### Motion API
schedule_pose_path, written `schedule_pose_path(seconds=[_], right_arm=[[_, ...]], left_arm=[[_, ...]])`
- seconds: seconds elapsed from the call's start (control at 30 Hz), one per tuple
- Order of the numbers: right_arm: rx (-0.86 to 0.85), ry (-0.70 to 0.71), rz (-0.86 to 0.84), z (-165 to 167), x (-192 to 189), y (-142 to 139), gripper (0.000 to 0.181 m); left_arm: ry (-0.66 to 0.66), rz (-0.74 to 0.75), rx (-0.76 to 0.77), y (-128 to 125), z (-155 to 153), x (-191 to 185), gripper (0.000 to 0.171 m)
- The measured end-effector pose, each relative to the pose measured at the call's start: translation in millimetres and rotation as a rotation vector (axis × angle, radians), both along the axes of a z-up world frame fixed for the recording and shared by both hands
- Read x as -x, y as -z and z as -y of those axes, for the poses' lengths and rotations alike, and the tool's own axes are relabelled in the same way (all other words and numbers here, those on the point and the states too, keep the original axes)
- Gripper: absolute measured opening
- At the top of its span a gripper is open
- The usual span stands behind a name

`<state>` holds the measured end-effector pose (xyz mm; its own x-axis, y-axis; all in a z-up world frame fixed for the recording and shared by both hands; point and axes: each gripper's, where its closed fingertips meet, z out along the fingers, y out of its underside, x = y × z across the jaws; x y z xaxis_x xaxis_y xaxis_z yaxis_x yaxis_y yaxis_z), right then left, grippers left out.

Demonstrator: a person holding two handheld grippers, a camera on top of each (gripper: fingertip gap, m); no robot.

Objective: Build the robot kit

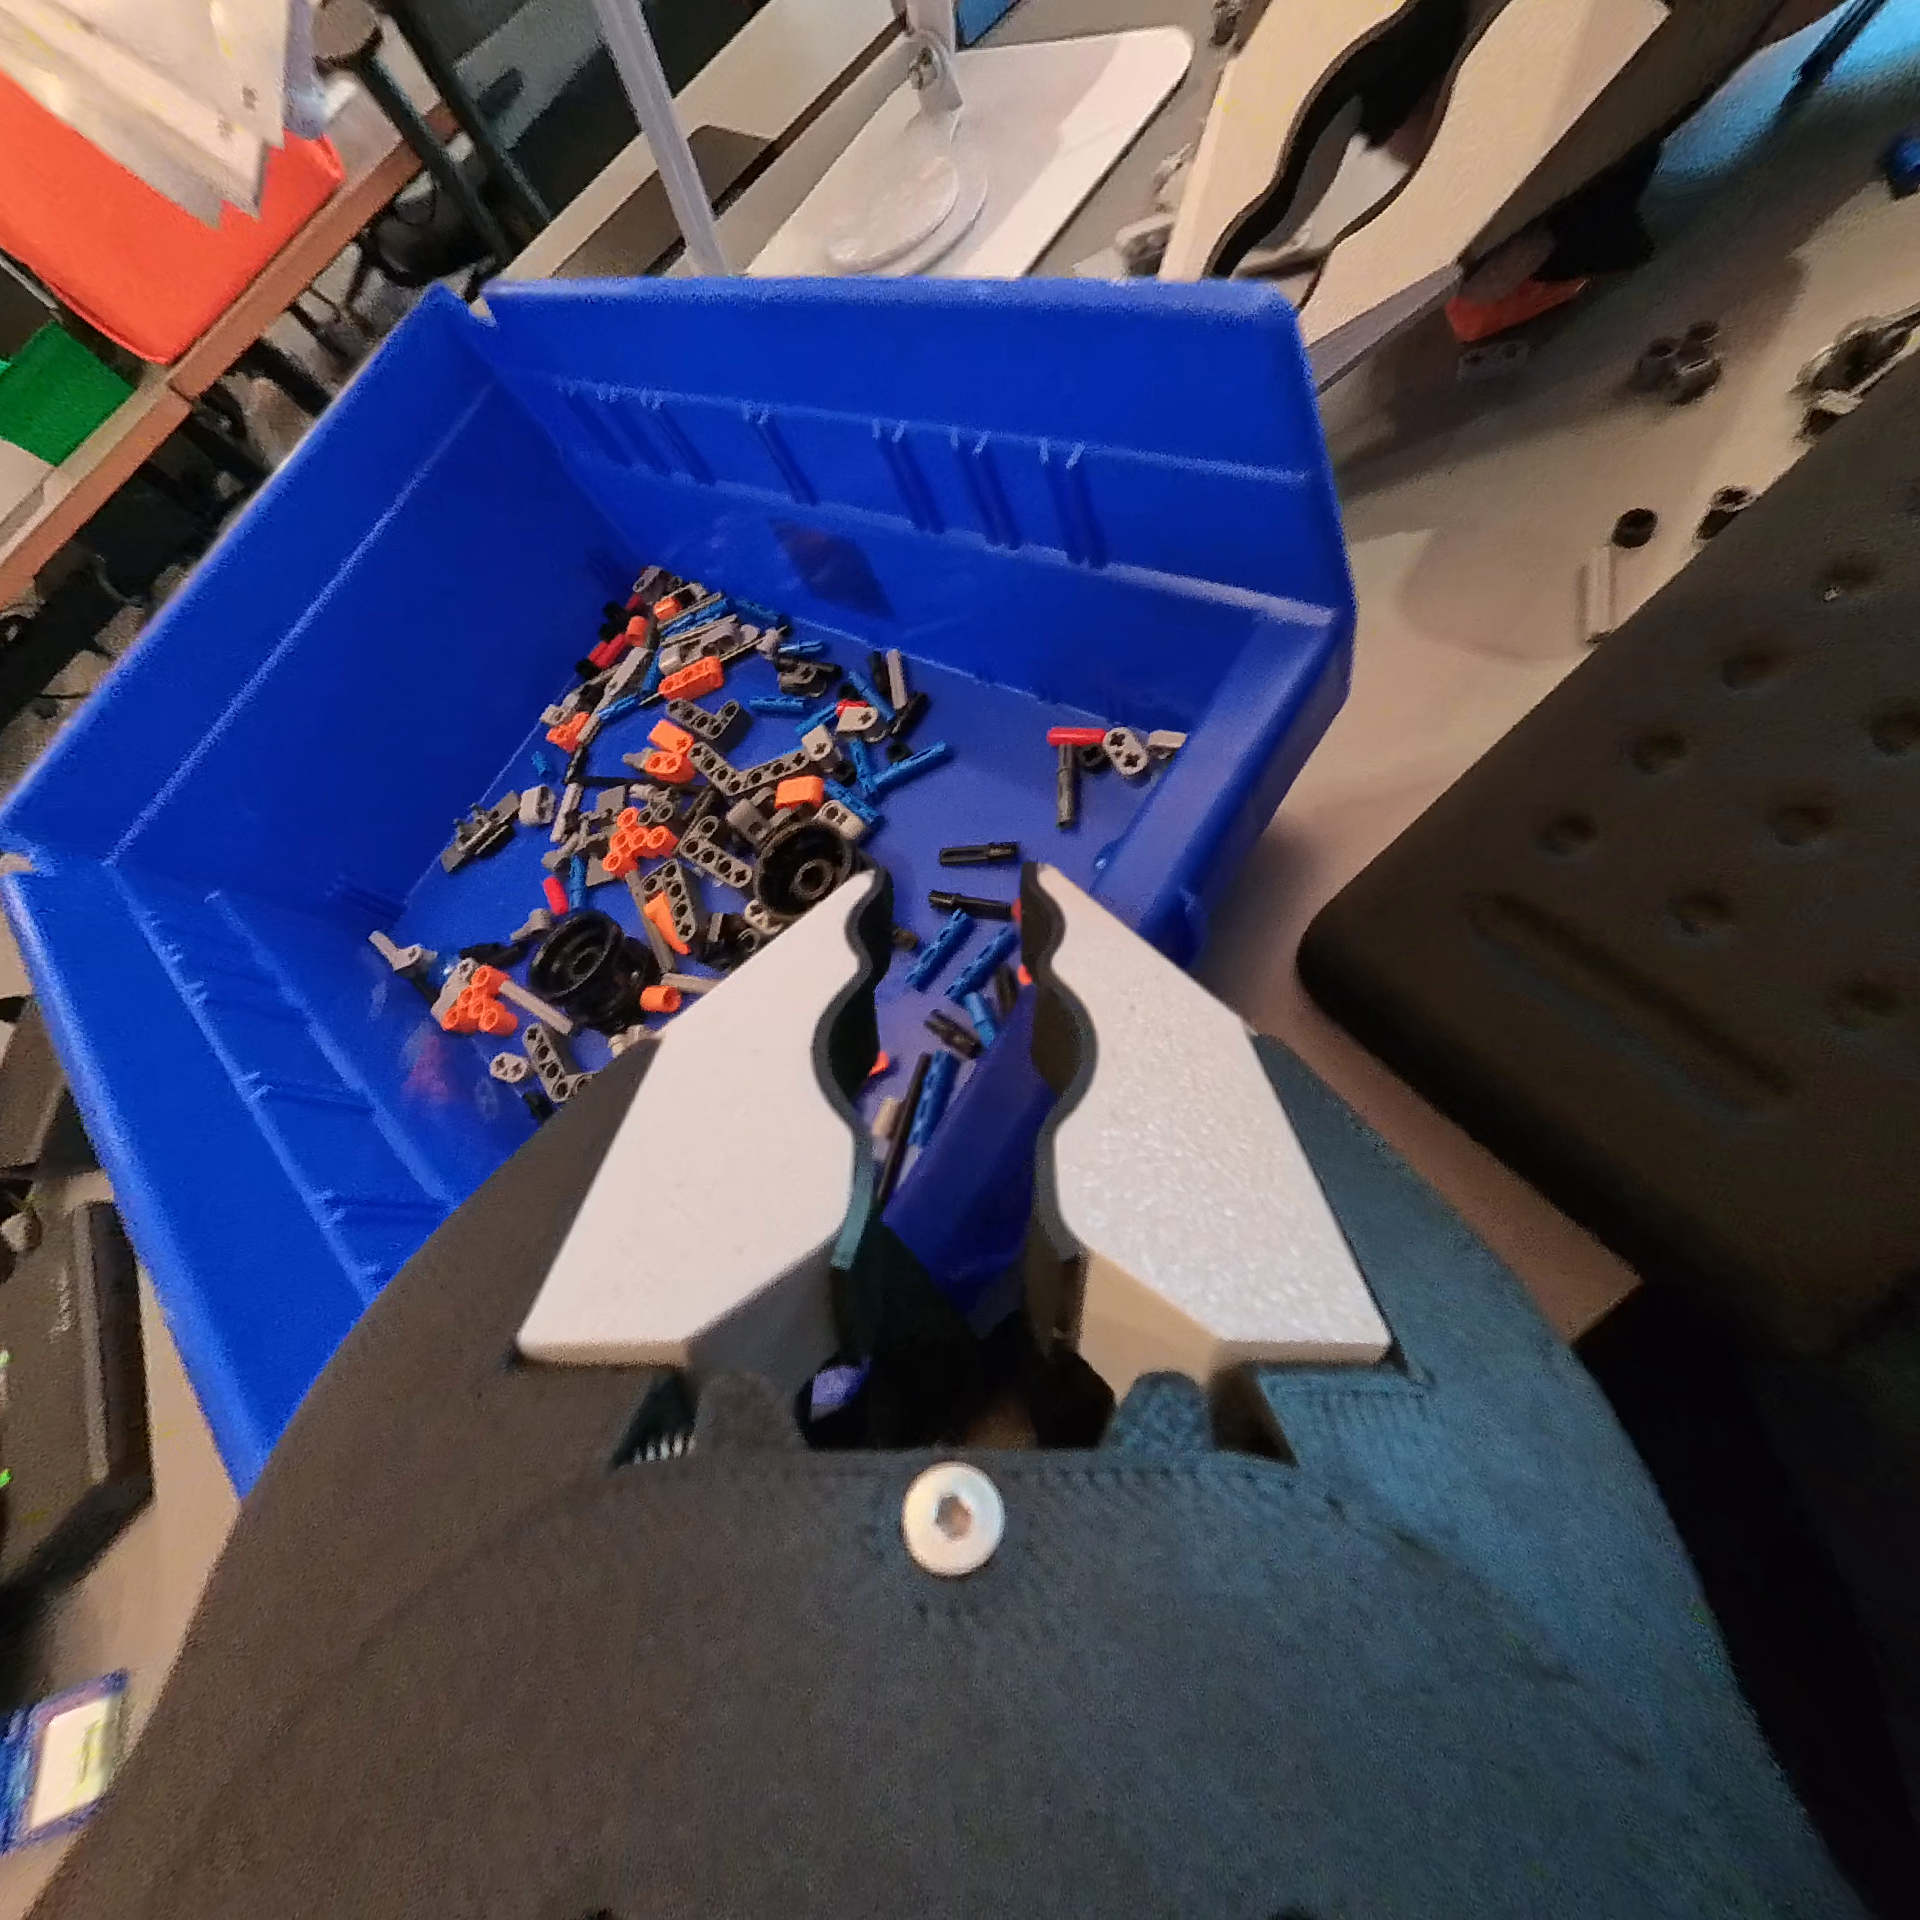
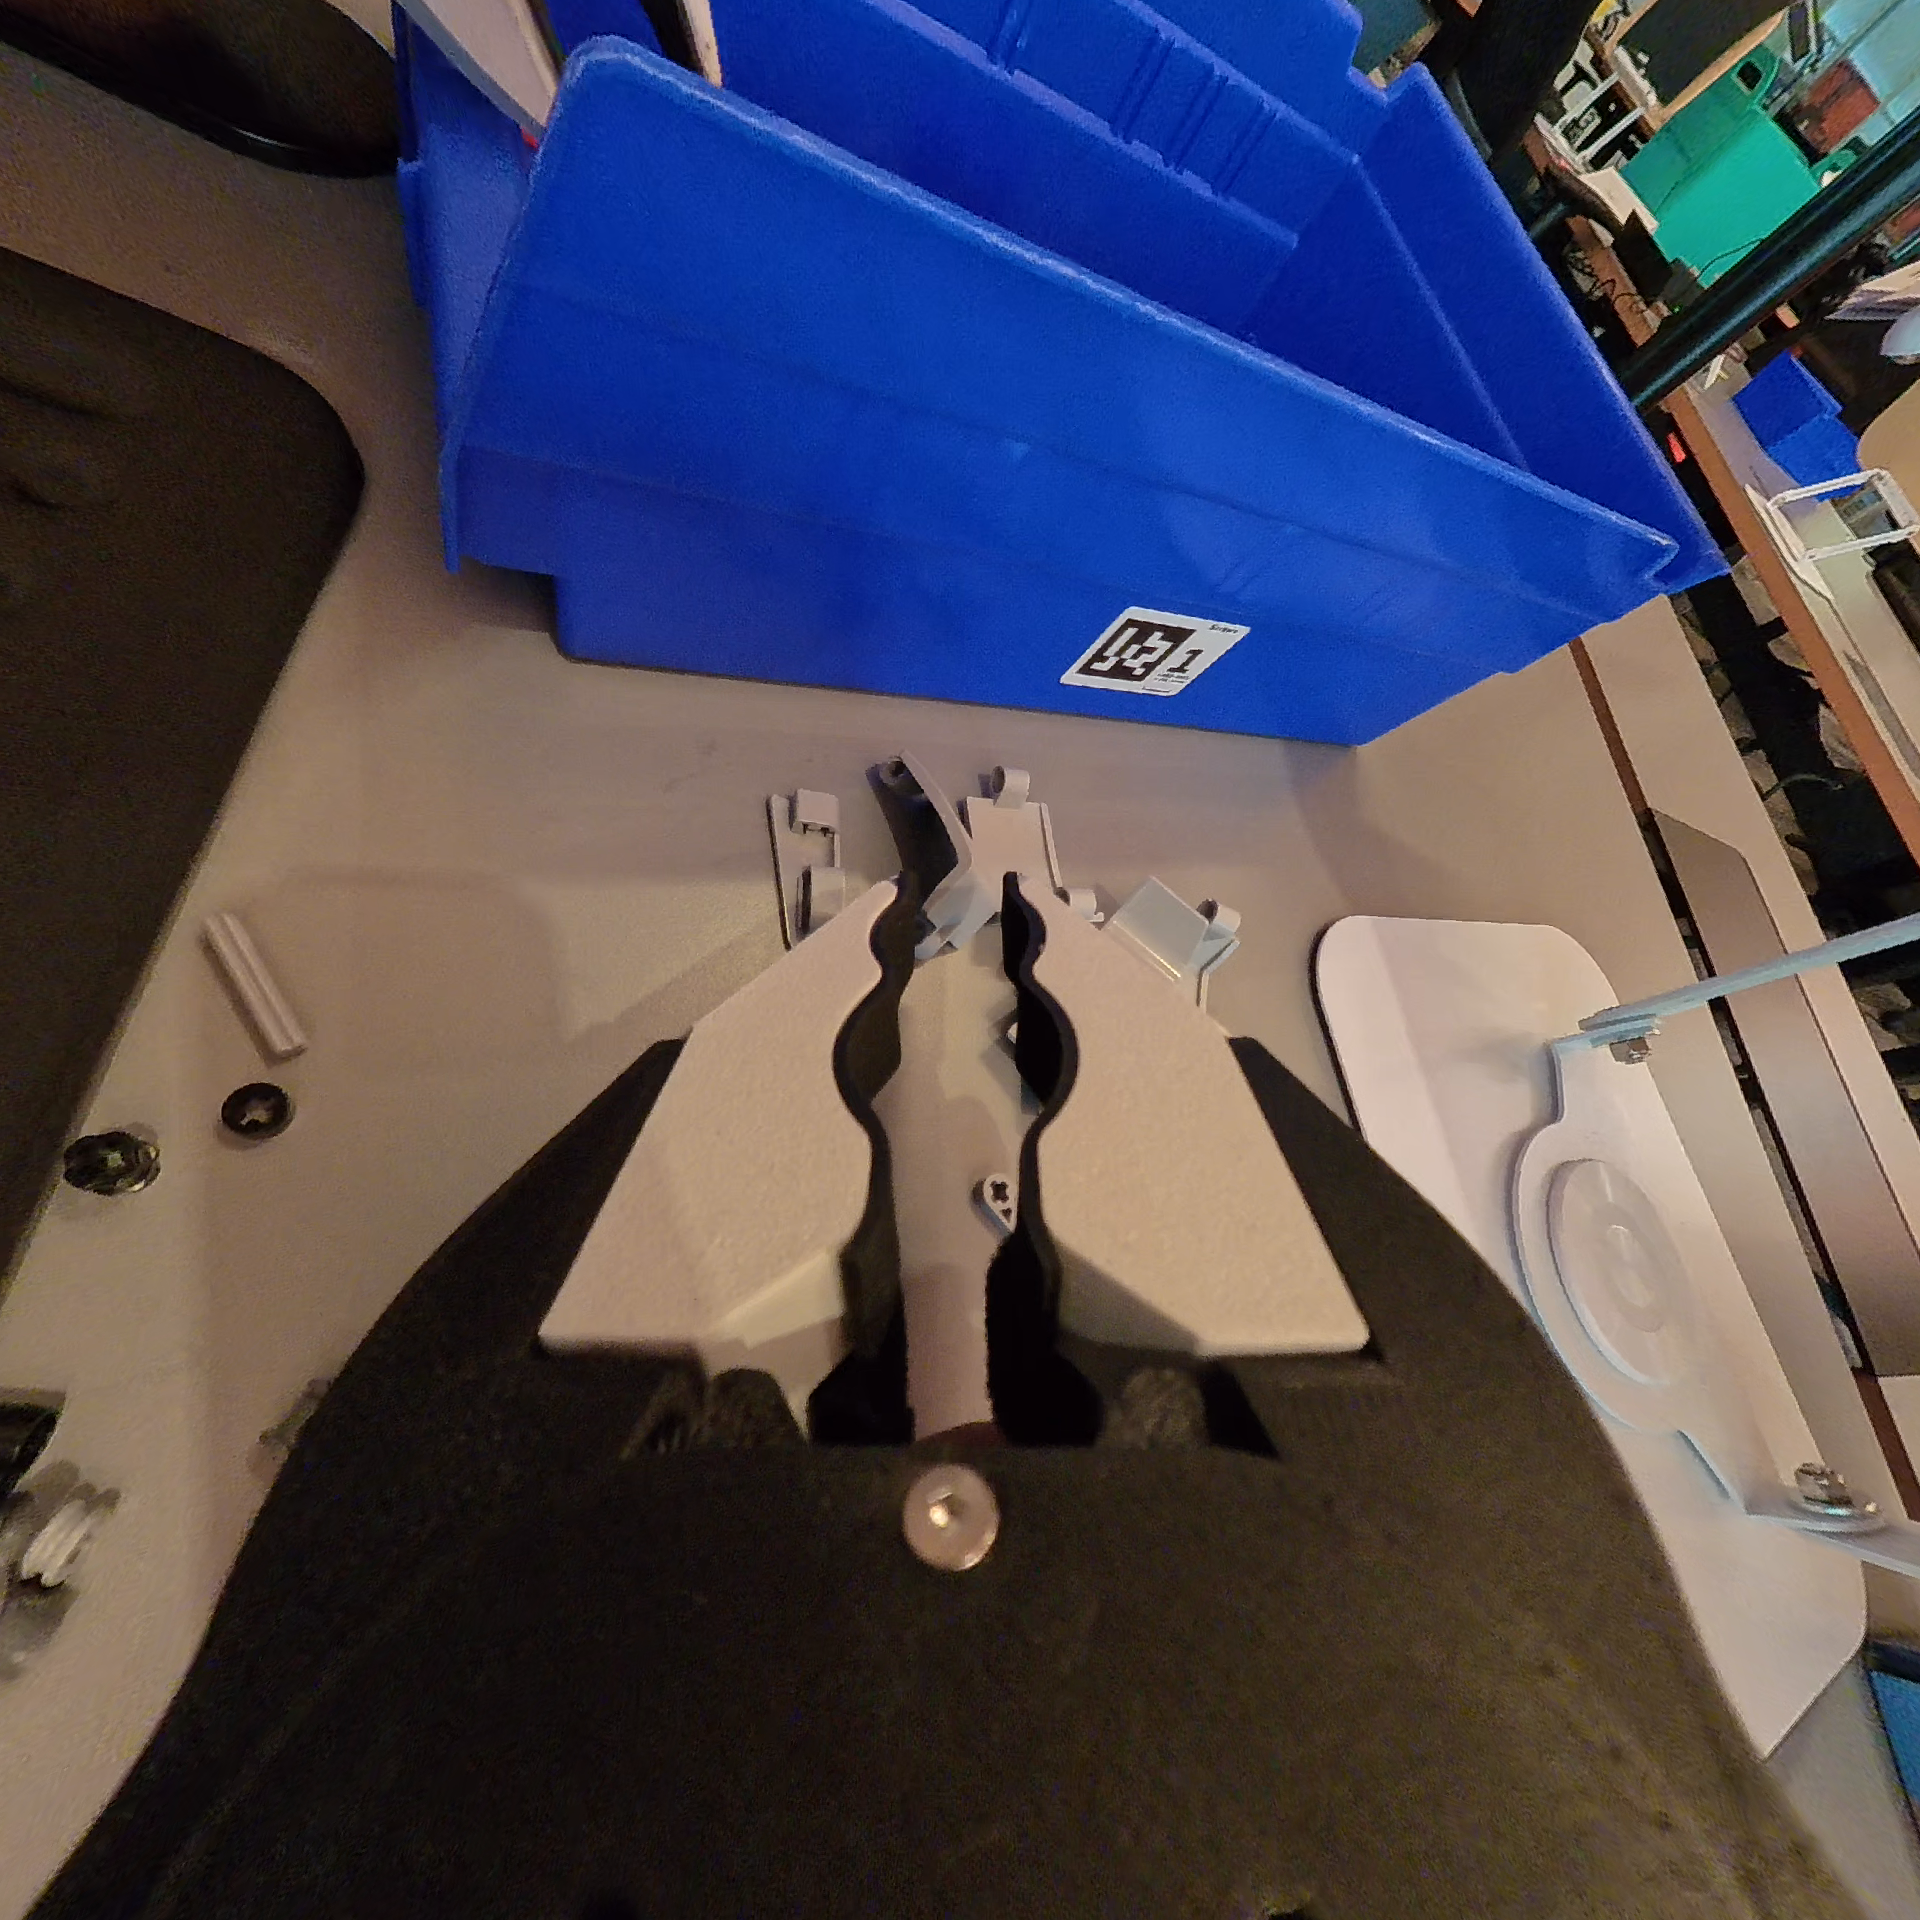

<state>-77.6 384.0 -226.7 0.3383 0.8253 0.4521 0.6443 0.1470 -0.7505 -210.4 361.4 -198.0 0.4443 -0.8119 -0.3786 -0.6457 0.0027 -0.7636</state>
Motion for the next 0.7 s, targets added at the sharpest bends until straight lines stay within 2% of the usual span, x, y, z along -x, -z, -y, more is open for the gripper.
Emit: schedule_pose_path(seconds=[0.1, 0.23, 0.47, 0.57, 0.7], right_arm=[[0.001, 0.001, -0.002, -0.7, 0.0, 0.0, 0.013], [0.003, -0.001, -0.009, -0.1, 0.2, -0.6, 0.013], [0.006, -0.003, -0.01, 0.1, 0.3, -0.3, 0.013], [0.001, -0.007, -0.006, 0.8, 0.4, 0.0, 0.013], [-0.008, -0.012, 0.002, 1.9, 0.9, 0.7, 0.013]], left_arm=[[0.021, 0.031, -0.003, -10.9, 1.9, -8.3, 0.026], [0.006, 0.005, -0.076, -31.0, -10.3, -8.8, 0.027], [-0.081, -0.089, -0.167, -75.4, -61.4, -4.7, 0.028], [-0.113, -0.172, -0.16, -80.0, -85.2, -2.8, 0.025], [-0.156, -0.295, -0.029, -59.7, -107.6, 3.3, 0.023]])
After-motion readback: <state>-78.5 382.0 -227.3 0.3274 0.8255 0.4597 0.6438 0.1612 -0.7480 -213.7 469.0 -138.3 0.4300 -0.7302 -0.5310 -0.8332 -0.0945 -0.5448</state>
